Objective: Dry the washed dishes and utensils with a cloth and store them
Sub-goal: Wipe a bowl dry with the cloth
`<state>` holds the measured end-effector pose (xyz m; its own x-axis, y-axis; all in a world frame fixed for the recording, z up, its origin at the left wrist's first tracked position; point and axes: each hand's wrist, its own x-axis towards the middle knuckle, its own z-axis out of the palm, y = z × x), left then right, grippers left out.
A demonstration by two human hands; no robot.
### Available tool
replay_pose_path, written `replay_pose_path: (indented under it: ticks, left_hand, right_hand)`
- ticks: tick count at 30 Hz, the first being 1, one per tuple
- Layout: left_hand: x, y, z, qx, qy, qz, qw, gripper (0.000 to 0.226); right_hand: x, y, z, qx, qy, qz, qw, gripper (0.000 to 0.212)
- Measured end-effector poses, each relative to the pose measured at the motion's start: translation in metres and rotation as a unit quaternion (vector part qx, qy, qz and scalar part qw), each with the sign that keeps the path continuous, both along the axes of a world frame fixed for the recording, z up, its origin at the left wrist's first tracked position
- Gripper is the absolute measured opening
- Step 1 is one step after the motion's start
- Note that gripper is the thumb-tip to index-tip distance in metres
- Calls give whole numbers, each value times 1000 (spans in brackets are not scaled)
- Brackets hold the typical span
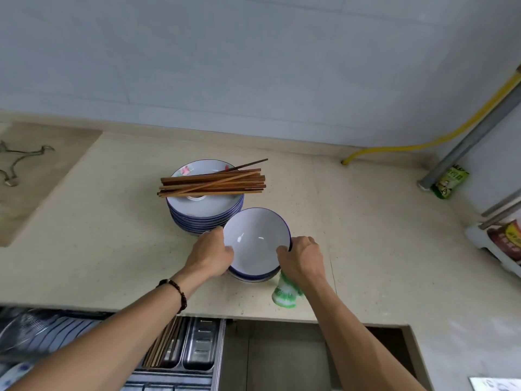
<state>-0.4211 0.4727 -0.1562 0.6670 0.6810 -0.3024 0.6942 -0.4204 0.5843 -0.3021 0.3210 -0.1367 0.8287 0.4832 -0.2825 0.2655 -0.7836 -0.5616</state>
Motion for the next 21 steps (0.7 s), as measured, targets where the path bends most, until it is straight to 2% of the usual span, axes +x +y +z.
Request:
replay_pose_path:
  ticks: [4, 9, 15, 21]
  left_hand:
    - [18, -3, 2, -6, -12, -7, 1000, 32]
    - [38, -5, 11, -31, 7, -8, 999, 36]
    - [39, -8, 23, -47, -12, -2, 999, 46]
    - [42, -16, 62, -39, -73, -3, 997, 40]
  right_hand:
    - [17, -3, 3, -15, -15, 2, 1000, 14]
    - [32, -5, 13, -107, -59, 31, 992, 25]
    - [36, -6, 13, -82, -12, 20, 996, 20]
    - [41, -15, 42, -16, -11, -3, 1000, 19]
